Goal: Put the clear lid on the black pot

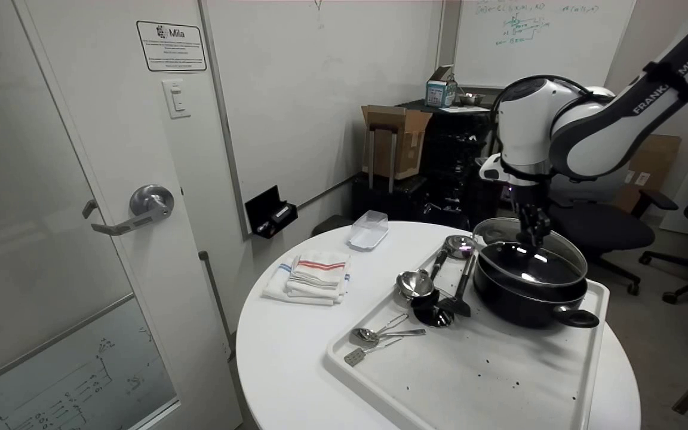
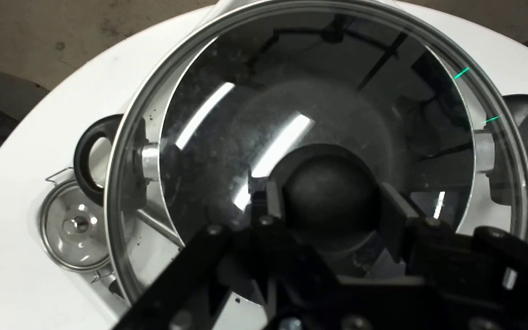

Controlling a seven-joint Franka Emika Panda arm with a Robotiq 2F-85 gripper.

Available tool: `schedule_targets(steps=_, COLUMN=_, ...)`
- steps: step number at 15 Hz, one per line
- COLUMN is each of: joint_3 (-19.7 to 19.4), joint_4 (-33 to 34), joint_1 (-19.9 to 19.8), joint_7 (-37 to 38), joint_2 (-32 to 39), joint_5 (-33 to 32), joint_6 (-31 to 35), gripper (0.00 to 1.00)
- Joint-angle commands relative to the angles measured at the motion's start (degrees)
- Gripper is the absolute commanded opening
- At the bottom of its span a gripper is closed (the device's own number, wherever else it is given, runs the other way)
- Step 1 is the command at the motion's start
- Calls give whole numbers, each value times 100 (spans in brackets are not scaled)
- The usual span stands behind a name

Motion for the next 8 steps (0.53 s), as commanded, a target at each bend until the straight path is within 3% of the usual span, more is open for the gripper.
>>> schedule_targets(steps=1, joint_3=-15, joint_4=281, joint_1=-39, joint_7=-274, joint_2=203, joint_5=180, joint_6=-137, gripper=26)
schedule_targets(steps=8, joint_3=-26, joint_4=482, joint_1=-106, joint_7=-353, joint_2=497, joint_5=158, joint_6=-139, gripper=26)
